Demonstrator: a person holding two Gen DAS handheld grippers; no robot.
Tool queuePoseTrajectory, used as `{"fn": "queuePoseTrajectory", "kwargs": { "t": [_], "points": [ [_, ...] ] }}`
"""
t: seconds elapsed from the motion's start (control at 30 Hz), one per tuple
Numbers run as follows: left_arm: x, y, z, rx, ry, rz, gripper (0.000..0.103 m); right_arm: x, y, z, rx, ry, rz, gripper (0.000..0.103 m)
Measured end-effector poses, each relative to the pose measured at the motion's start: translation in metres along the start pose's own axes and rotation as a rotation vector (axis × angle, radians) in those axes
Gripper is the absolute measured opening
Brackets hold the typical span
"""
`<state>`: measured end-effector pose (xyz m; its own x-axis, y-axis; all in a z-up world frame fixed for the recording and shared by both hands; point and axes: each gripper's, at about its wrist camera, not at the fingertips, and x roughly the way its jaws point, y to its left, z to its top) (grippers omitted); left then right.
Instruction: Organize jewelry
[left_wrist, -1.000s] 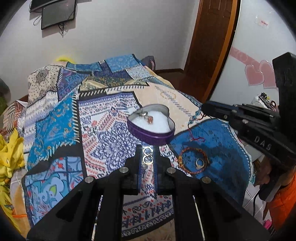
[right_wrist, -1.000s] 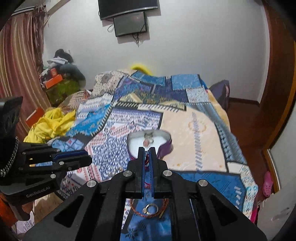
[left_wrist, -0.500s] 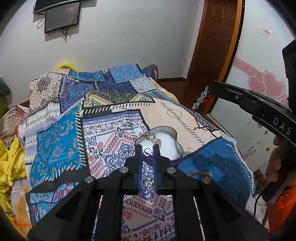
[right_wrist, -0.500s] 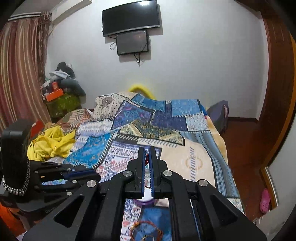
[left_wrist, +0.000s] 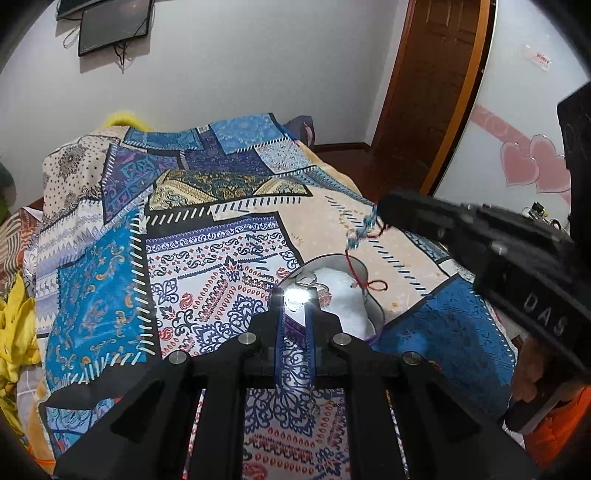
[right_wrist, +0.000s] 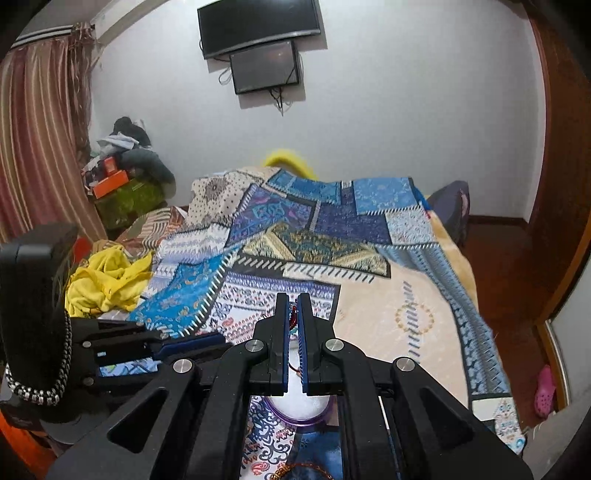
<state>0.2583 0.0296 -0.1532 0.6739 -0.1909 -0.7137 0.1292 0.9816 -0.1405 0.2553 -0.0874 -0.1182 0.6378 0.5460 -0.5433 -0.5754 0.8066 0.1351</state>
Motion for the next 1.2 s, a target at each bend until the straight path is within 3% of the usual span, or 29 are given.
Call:
{"fn": "queuePoseTrajectory", "kwargs": {
  "t": [0.47,1.0,1.2],
  "points": [
    [0.045,0.001,0.004,-0.014,0.087,-0.052,0.009,0.041,-0.022,-0.034,0.025,0.188,0.032,0.004],
    [0.040,-0.005,0.001,0.013,0.078,-0.027,0.009,0.046,-0.024,-0.041,0.003,0.246,0.030,0.005],
    [0.024,-0.002,-0.001,0.013,0.058,0.002,0.010,0.042,-0.020,-0.040,-0.019,0.244,0.011,0.016]
  ]
}}
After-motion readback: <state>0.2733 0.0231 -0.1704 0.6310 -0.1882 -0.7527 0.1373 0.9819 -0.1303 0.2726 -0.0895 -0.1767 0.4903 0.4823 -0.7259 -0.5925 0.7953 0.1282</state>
